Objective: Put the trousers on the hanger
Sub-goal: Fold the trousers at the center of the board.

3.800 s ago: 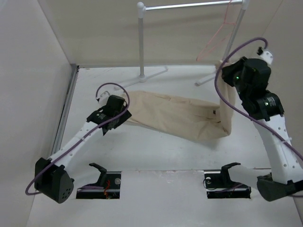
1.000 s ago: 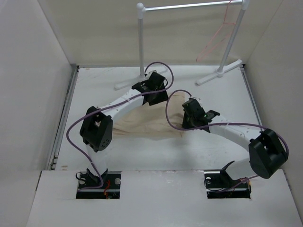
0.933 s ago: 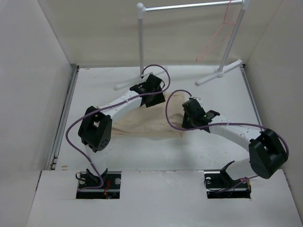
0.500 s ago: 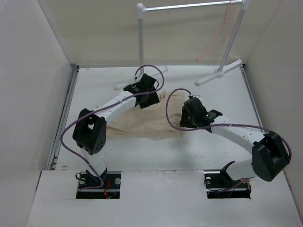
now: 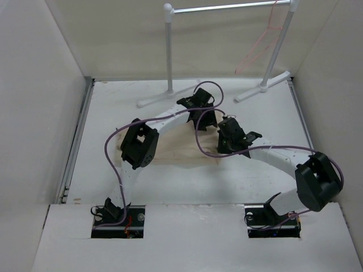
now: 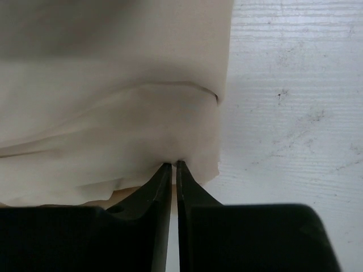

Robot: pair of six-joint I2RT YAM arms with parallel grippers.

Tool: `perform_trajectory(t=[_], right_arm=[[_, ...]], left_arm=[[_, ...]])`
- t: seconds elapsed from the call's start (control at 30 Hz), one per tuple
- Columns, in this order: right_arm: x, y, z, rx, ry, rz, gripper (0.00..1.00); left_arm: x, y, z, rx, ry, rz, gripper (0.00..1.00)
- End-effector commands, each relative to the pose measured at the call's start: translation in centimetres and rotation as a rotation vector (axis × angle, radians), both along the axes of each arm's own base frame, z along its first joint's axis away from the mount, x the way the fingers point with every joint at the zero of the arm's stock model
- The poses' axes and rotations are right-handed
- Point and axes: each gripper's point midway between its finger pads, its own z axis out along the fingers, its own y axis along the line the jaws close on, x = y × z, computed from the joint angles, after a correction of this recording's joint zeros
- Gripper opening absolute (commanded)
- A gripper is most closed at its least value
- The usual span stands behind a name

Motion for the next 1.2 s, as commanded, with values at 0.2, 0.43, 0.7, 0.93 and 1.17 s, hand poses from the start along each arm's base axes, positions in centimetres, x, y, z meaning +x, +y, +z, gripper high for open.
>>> perform_trajectory(t=[0.2, 0.43, 0.7, 0.93, 1.17], right_arm=[[-1.9, -1.8, 0.7, 0.025, -0.044, -0.072, 0.05], [-3.3, -2.3, 0.8, 0.057, -0.04, -0.077, 0.14], [1.2, -0.6, 2.7, 0.041, -0.112, -0.057, 0.48], [0.4, 1.3, 2.8, 0.045, -0.082, 0.008, 0.54], [-1.5, 2.7, 2.6, 0.109, -0.056, 0.076, 0.59]], left_arm=[[1.1, 0.0, -2.1, 0.04, -0.019, 0.046, 0.51], [0.6, -0.3, -2.0, 0.018, -0.003, 0.051, 0.51], [-1.4, -0.3, -0.8, -0.026, 0.002, 0.056, 0.51], [-1.6, 0.2, -1.4, -0.016, 0.014, 0.061, 0.51], [-1.3, 0.3, -1.5, -0.017, 0.015, 0.066, 0.51]])
